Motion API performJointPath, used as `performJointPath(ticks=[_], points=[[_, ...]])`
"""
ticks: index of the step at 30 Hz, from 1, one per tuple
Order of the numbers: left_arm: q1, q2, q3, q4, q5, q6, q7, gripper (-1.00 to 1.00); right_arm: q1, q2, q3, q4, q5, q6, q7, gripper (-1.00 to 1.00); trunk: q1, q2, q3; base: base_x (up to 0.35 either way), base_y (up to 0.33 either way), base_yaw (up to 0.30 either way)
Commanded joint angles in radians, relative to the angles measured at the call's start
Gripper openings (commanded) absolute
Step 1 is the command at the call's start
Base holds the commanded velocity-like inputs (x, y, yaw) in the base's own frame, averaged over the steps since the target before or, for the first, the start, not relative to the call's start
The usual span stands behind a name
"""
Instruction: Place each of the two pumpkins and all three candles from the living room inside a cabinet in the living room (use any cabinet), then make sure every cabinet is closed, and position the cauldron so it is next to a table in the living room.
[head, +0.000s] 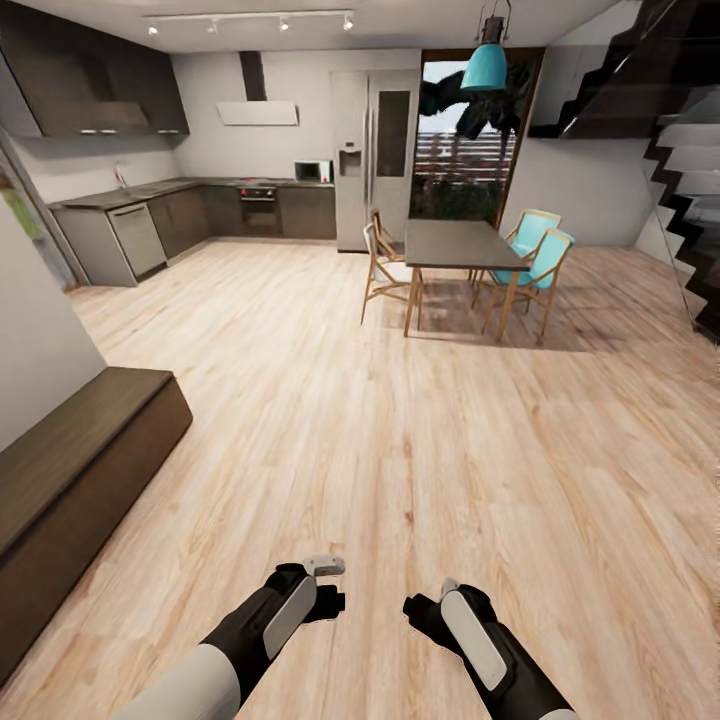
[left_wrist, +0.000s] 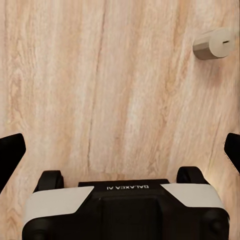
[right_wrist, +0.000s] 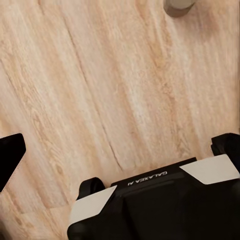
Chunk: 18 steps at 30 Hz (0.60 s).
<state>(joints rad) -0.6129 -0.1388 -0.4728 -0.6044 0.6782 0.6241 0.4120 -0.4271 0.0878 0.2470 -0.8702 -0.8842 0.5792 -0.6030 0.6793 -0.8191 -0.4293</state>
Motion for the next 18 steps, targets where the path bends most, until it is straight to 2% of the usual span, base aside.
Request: performJointPath(ticks=[1, 12, 18], points=[[-0.001, 0.001, -0.004, -0.002, 0.011, 0.002, 0.010, 1.00, -0.001, 0.000, 0.003, -0.001, -0.009, 0.001, -0.009, 1.00, 0.001, -0.001, -0.003, 0.301, -0.141, -0.182], [-0.001, 0.001, -0.004, 0.001, 0.011, 0.002, 0.010, 1.00, -0.001, 0.000, 0.003, -0.002, -0.008, 0.000, -0.009, 1.00, 0.001, -0.001, -0.017, 0.313, -0.059, -0.177], [-0.001, 0.001, -0.004, 0.002, 0.011, 0.002, 0.010, 1.00, -0.001, 0.000, 0.003, -0.008, -0.007, -0.001, -0.009, 1.00, 0.001, -0.001, -0.018, 0.324, -0.001, -0.034]])
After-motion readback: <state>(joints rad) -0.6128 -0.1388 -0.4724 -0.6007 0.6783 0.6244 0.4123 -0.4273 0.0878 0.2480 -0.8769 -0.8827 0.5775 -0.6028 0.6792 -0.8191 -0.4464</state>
